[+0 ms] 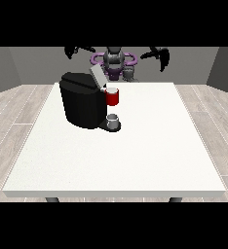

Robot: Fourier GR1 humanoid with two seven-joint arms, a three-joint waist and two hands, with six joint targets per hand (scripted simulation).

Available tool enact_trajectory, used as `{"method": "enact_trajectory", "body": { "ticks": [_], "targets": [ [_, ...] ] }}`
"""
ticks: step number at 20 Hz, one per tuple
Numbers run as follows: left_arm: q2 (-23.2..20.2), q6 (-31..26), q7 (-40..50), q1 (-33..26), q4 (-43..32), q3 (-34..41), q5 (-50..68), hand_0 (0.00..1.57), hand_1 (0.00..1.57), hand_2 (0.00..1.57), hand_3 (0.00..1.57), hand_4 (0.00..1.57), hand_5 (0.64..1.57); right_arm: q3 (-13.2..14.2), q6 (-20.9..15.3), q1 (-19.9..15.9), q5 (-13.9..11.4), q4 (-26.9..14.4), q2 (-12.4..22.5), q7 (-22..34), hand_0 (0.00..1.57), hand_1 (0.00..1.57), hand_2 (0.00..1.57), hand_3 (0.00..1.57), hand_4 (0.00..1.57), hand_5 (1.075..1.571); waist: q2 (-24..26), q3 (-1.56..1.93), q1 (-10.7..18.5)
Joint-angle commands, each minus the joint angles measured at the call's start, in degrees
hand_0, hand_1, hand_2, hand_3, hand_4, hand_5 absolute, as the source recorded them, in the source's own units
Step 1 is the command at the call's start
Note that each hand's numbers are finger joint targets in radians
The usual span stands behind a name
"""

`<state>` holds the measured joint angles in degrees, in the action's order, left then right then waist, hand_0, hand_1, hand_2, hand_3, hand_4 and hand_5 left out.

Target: Insert the coffee pod into the coffee machine and close the lid

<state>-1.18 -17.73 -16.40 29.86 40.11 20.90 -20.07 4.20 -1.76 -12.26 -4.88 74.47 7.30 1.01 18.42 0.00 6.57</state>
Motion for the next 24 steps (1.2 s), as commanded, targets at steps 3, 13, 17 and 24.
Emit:
{"method": "enact_trajectory", "body": {
  "ticks": [3, 13, 17, 24],
  "targets": [
    [1.1, -3.0, 5.5, -2.7, 7.3, -3.7, 3.8, 0.00, 0.00, 0.00, 0.00, 0.38, 1.571, 0.8, -0.7, -5.1, -1.7, -1.1, 2.2, 3.9, 0.00, 0.00, 0.00, 0.00, 0.00, 1.571, -1.1, 0.02, 4.9],
    [0.0, -2.2, 6.9, -6.4, 19.5, -8.1, 8.0, 0.00, 0.00, 0.00, 0.00, 0.36, 1.571, 7.6, 1.4, -14.1, 7.2, -6.7, 2.5, 6.3, 0.00, 0.00, 0.00, 0.00, 0.19, 1.571, -9.6, 0.02, 6.4],
    [1.0, 0.1, 8.3, -7.6, 25.5, -9.4, 9.5, 0.00, 0.00, 0.00, 0.00, 0.28, 1.571, 10.7, 3.1, -15.5, 9.9, -10.1, 4.8, 3.7, 0.00, 0.00, 0.00, 0.00, 0.18, 1.571, -13.3, 0.02, 5.2],
    [-0.3, -0.7, 14.0, -10.4, 35.2, -11.7, 14.5, 0.00, 0.00, 0.00, 0.00, 0.34, 1.571, 8.5, 2.8, -20.2, 8.4, -14.2, 5.2, 4.7, 0.00, 0.00, 0.00, 0.00, 0.00, 1.571, -15.1, 0.02, 6.1]
  ]
}}
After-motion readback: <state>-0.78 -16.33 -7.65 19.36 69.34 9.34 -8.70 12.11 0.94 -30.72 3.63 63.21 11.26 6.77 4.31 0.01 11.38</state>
